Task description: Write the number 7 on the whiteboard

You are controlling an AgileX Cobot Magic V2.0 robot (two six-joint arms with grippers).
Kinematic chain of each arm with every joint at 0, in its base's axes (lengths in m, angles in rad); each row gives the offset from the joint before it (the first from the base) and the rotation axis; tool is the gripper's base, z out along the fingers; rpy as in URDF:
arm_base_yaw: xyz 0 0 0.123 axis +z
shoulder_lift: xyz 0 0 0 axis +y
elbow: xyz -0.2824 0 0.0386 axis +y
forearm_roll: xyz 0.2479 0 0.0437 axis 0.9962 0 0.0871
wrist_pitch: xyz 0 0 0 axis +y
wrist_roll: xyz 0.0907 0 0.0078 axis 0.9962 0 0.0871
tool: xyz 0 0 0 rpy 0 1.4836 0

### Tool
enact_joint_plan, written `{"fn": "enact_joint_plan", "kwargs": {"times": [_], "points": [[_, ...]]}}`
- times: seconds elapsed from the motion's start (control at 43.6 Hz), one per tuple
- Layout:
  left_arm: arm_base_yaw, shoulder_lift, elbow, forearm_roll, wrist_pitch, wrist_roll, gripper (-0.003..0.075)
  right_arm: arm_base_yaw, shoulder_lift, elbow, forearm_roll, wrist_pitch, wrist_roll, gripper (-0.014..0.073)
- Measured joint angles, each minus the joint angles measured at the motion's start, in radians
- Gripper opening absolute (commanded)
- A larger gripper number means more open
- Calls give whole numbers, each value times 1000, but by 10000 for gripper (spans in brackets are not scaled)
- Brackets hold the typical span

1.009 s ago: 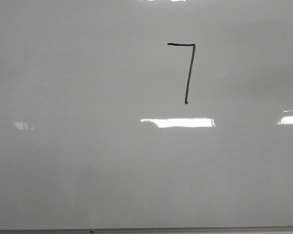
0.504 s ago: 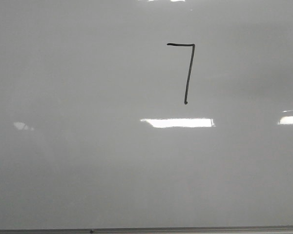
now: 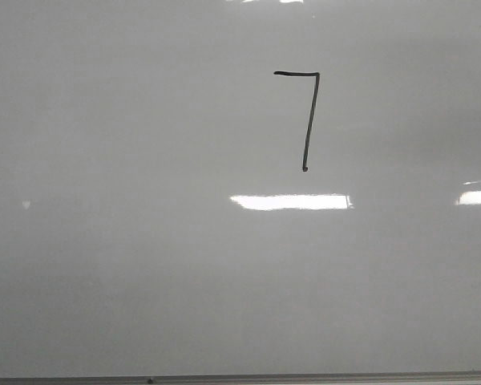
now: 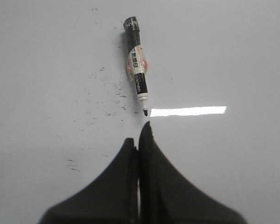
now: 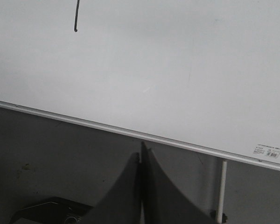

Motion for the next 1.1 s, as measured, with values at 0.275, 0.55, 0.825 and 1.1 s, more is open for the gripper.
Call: {"fn": "enact_joint_plan", "kwargs": {"times": [0.275,0.55,0.825,1.1], "points": [[-9,0,0,-2,-33,2,-21,0,0,0,-2,0,0,-69],[-9,0,0,27,-34,-28,-21,0,0,0,-2,0,0,-69],[-9,0,0,101,-32,-96,-21,0,0,0,-2,0,0,-69],[-6,0,0,101,-73,-98,-21,0,0,0,-2,0,0,-69]]}}
